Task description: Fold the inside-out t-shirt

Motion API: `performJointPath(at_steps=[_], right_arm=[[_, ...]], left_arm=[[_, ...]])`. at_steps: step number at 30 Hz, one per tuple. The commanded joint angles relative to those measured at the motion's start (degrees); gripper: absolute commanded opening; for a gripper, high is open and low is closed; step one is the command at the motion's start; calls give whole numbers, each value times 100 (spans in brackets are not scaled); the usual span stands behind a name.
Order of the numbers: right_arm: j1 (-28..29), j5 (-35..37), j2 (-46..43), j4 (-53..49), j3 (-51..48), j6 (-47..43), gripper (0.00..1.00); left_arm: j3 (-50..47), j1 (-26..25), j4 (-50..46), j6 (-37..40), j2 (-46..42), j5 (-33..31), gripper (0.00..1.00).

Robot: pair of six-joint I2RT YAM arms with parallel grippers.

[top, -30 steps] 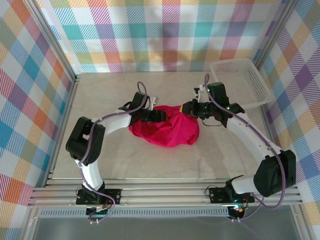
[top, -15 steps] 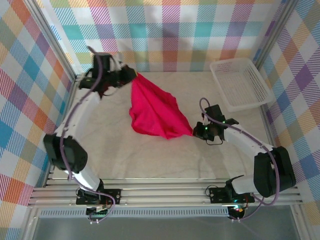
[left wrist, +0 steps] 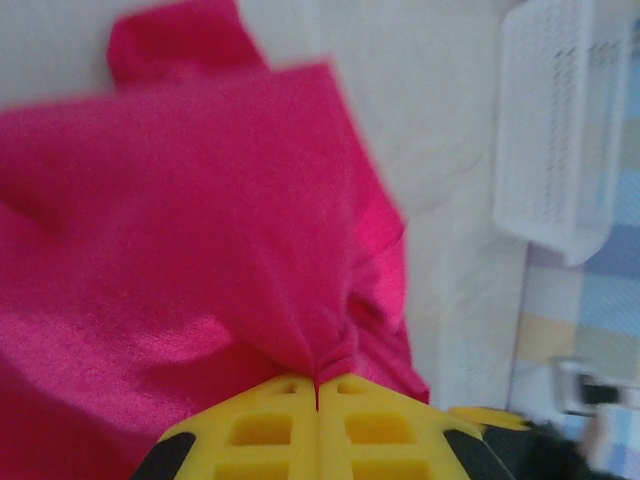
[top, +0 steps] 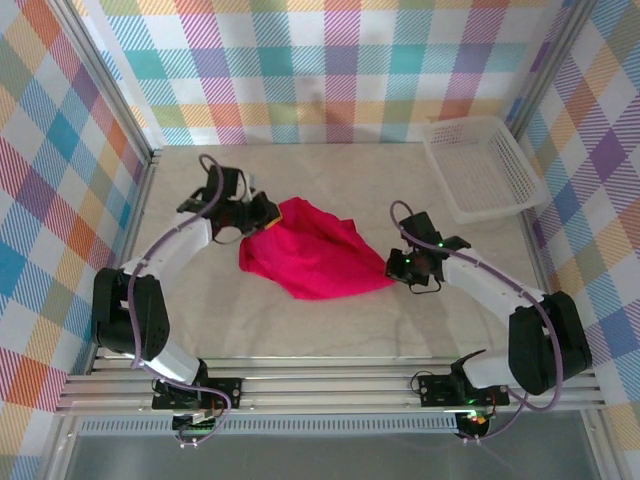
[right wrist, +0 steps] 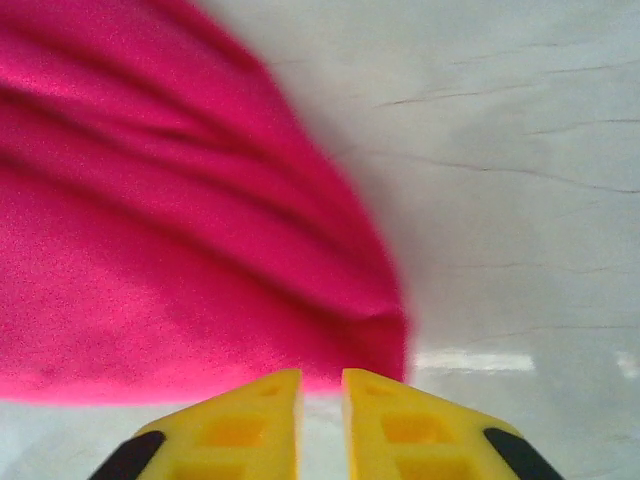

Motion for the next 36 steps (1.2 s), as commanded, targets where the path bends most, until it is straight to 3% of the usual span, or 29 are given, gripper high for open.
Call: performJointPath(at_steps=[1, 4, 9, 10, 17, 21, 23, 24, 25, 27, 28, 29, 36], right_arm=[[412, 177, -505, -12, 508, 108, 22], [698, 164, -243, 226, 896, 37, 25], [1165, -48, 1237, 615, 1708, -93, 33], [1213, -91, 1535, 685, 1891, -89, 37], [1236, -348, 3500, 999, 3457, 188, 45], [1255, -480, 4306, 1008, 3993, 370, 67], [1255, -412, 4552, 1001, 4098, 482, 70], [1240, -396, 4620, 972, 4145, 496, 67], [1220, -400, 4642, 941, 4176, 492, 59], [1143, -486, 4473, 809, 4180, 370, 17], [1119, -486, 4305, 698, 4164, 276, 4], [1098, -481, 4037, 569, 4111, 123, 0], [1061, -685, 1753, -548, 3890, -1332, 0]], left_arm=[[-540, -286, 595, 105, -686, -203, 0], [-941, -359, 611, 138, -1035, -315, 0], [-886, -356, 207, 288, -1208, -451, 0], [-852, -359, 157, 302, -1214, -452, 0], [-896, -346, -117, 362, -1584, -557, 0], [-886, -312, -288, 423, -1818, -601, 0], [-890, -280, -352, 442, -1918, -601, 0], [-894, -256, -374, 442, -1969, -584, 0], [-886, -236, -398, 463, -2007, -575, 0], [-850, -117, -561, 550, -2103, -660, 0], [-845, -33, -629, 570, -2145, -743, 0], [-860, 68, -662, 543, -2151, -828, 0], [-910, 550, 44, -2, -1028, -1037, 0]])
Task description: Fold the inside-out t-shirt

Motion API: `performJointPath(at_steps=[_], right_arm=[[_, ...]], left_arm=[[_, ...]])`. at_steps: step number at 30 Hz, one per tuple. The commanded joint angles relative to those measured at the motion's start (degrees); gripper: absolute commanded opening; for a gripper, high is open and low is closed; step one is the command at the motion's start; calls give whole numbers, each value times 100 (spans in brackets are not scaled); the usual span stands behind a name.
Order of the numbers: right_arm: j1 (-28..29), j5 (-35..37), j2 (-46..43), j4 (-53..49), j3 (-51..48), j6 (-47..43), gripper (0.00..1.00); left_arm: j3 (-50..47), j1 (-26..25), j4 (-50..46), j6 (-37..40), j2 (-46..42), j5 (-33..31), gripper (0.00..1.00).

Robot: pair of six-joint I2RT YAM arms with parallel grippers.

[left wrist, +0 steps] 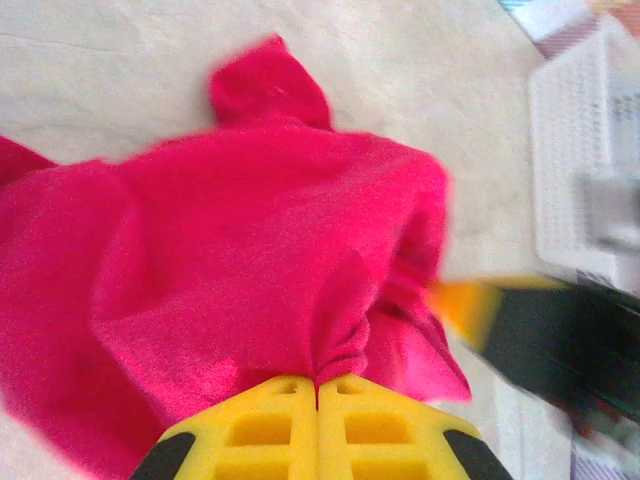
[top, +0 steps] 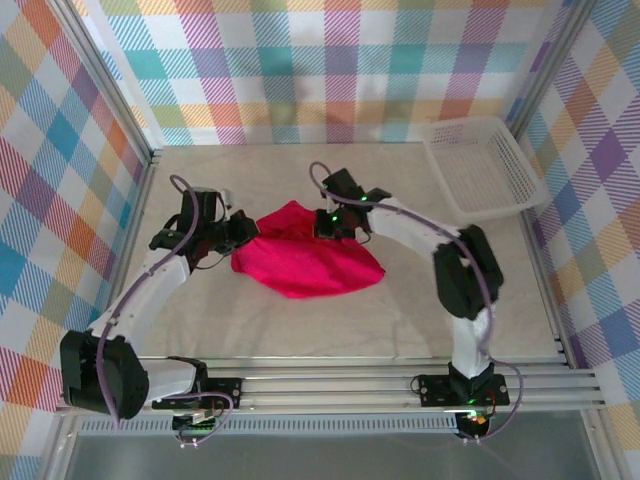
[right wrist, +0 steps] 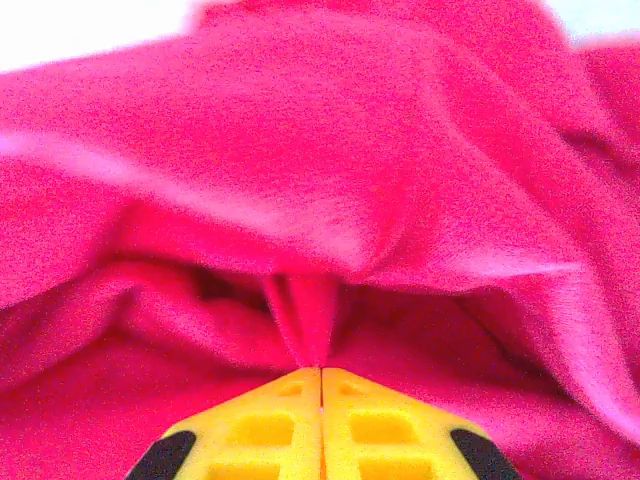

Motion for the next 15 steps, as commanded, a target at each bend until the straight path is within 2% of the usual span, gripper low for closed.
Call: performJointPath(at_steps=[1, 3, 6, 8, 13, 14, 15], right_arm=[[-16, -170, -1534, -572, -59, -983, 0], [-17, -100, -2285, -405, -346, -1189, 0], [-49, 307, -3241, 181, -1038, -1199, 0], [-140, 322, -3471, 310, -1347, -1068, 0], [-153, -260, -2943, 340, -1754, -754, 1], [-129, -296, -2790, 366, -1799, -692, 5], [-86, -310, -2603, 450, -1866, -617, 14]], left_arm=[[49, 88, 383, -344, 774, -164, 0], [48, 89, 627, -592, 1175, -114, 0], [-251, 58, 1185, -937, 1285, -17, 0], [-383, -1, 1265, -929, 1191, -118, 0], [-395, -120, 1094, -682, 1139, -135, 0], [-375, -145, 1050, -635, 1134, -148, 0], [-368, -164, 1009, -598, 1121, -165, 0]])
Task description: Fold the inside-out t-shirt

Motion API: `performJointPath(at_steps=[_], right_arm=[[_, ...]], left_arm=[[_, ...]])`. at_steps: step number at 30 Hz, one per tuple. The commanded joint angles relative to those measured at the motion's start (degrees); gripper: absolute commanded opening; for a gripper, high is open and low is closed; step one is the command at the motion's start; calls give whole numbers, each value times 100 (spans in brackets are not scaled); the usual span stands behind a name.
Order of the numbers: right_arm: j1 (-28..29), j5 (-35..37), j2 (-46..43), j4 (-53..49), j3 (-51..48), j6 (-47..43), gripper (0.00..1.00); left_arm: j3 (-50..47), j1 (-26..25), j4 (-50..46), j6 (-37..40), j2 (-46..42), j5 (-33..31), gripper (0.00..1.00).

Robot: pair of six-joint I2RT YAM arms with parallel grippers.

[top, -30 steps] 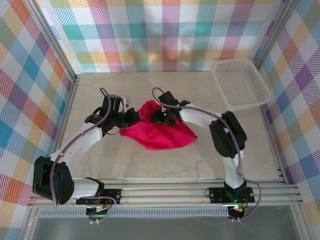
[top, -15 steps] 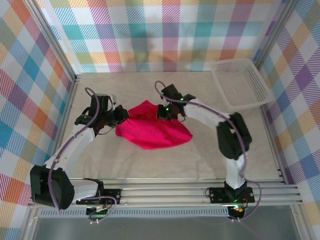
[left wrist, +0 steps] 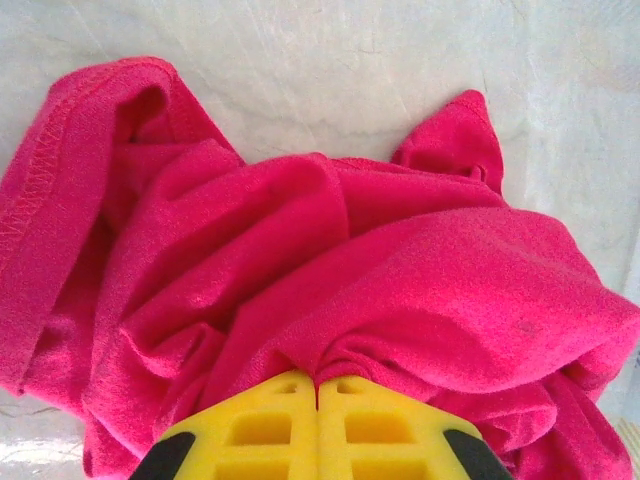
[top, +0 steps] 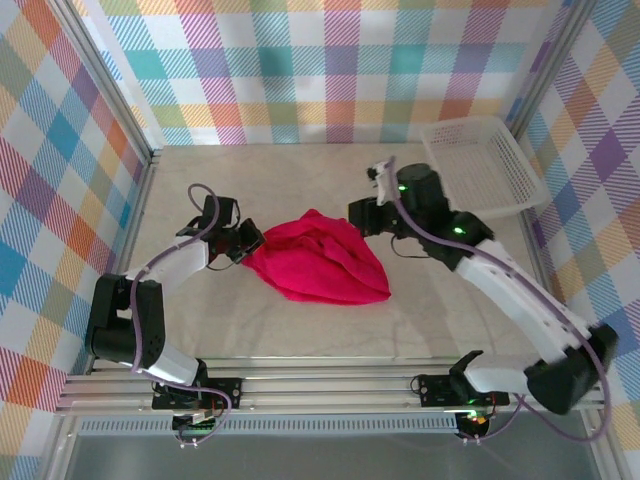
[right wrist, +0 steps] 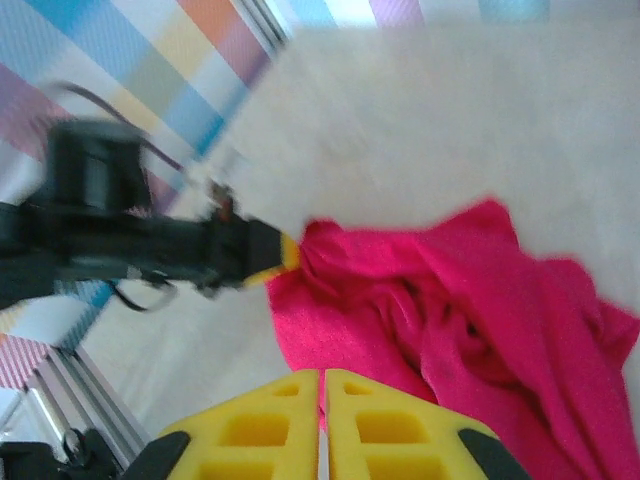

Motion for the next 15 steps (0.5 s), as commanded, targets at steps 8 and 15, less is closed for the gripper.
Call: performJointPath(at_steps=[8, 15], right_arm=[[263, 919, 1990, -85, 11, 225, 66], [231, 929, 3371, -363, 960, 70, 31]], left_arm=[[5, -135, -17, 163, -230, -49, 0], [9, -130, -194, 332, -350, -104, 0]])
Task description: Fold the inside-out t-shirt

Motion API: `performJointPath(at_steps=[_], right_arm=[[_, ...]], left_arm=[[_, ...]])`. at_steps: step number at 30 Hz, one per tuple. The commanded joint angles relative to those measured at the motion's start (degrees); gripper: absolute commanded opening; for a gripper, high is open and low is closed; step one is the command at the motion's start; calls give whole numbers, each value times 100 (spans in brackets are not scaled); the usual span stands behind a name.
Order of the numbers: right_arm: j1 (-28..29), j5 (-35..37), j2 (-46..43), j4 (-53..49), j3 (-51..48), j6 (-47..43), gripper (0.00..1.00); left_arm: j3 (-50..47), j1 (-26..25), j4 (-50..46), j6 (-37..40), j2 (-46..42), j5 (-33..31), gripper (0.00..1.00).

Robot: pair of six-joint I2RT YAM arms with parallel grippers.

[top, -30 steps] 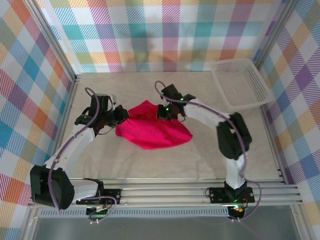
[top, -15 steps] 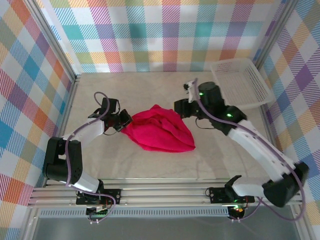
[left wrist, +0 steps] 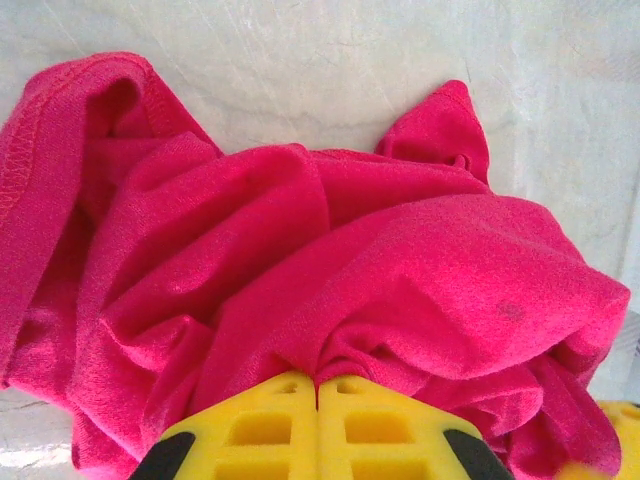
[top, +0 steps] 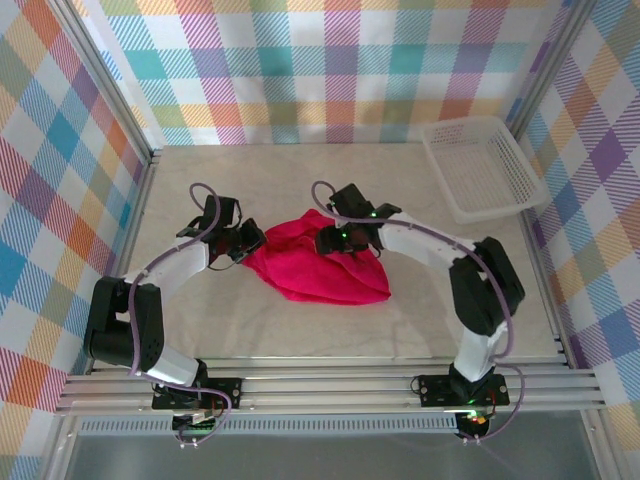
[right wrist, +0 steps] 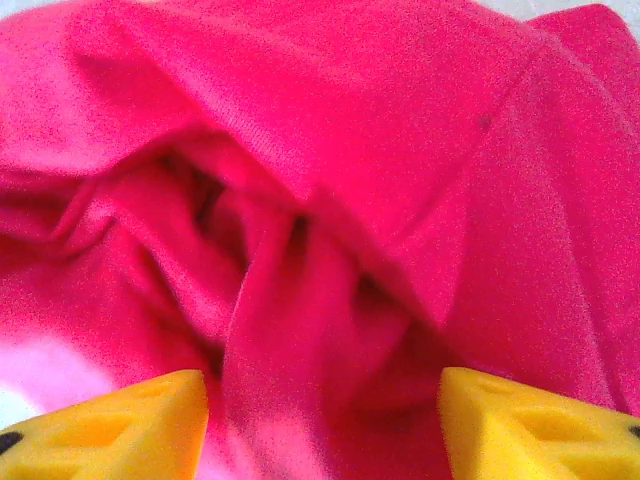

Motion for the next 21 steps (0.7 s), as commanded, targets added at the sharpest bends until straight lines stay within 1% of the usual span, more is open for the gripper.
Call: performJointPath(at_steps=[1, 2, 4, 7, 9, 12, 15, 17, 19, 21], right_arm=[[-61, 259, 398, -449, 611, -118, 10], [-130, 342, 332, -716, 831, -134, 0], [-302, 370, -132, -961, 978, -162, 0], [-847, -47, -1052, -1347, 1090, -24, 0], [-1301, -564, -1536, -1713, 1249, 73, 0], [-1695, -1350, -1952, -1906, 1298, 117, 0], [-1786, -2141, -2123, -1745, 1180, 198, 0], [-1787, -2465, -2156, -1540, 1045, 278, 0], [-1787, -2652, -2132, -1344, 895, 290, 0], [-1787, -2526, -2071, -1344, 771, 217, 0]], left_arm=[[38, -38, -291, 321, -264, -149, 0], [68, 10, -507, 425, -294, -243, 0], [113, 162, -716, 588, -343, -366, 0], [178, 407, -853, 761, -320, -514, 0], [250, 508, -938, 848, -216, -627, 0], [272, 526, -905, 910, -71, -637, 0], [210, 516, -725, 900, -87, -467, 0], [170, 496, -632, 908, -207, -403, 0], [161, 470, -588, 966, -390, -318, 0], [228, 443, -691, 1062, -560, -259, 0]])
